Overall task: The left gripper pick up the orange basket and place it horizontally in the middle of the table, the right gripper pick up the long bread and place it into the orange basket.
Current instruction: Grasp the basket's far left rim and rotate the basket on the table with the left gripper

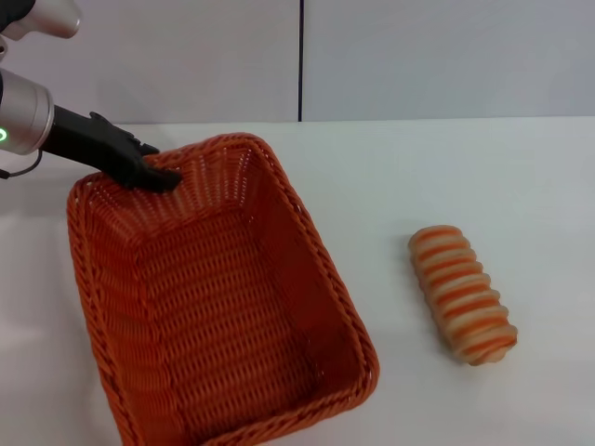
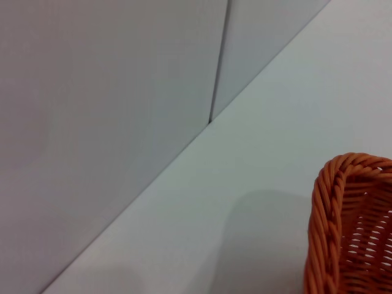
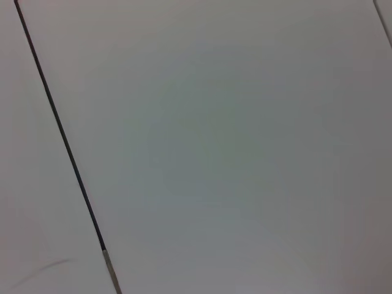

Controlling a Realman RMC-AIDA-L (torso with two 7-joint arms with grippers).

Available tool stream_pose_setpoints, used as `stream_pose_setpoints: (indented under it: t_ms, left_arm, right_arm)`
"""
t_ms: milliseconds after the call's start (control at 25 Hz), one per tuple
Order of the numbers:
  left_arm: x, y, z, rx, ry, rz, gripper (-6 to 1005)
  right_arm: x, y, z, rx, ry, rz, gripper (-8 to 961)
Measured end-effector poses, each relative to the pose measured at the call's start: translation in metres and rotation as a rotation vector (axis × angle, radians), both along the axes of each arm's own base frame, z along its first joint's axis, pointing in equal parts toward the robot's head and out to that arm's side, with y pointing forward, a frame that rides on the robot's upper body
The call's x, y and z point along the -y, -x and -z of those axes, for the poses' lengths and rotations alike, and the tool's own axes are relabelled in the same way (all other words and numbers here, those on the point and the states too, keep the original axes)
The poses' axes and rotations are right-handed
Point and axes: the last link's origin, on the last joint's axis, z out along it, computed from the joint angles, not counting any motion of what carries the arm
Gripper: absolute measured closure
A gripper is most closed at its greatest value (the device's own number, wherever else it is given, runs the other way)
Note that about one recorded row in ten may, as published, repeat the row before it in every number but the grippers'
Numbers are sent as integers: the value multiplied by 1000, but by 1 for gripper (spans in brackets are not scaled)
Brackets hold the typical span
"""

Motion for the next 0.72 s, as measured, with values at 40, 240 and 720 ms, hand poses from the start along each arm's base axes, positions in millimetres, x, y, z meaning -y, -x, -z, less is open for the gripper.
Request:
stream_pose_setpoints:
  t_ms: [40, 240, 720]
  left_arm:
    - [0, 0, 0, -1, 0, 0, 376]
    - [1, 0, 2, -7, 11, 4, 609]
    - [4, -7, -8, 74, 6, -39, 772]
  right_arm:
    - [0, 0, 0, 0, 0, 1, 304]
    - [0, -1, 1, -3, 4, 10, 304]
    - [-2, -2, 2, -10, 7, 15, 304]
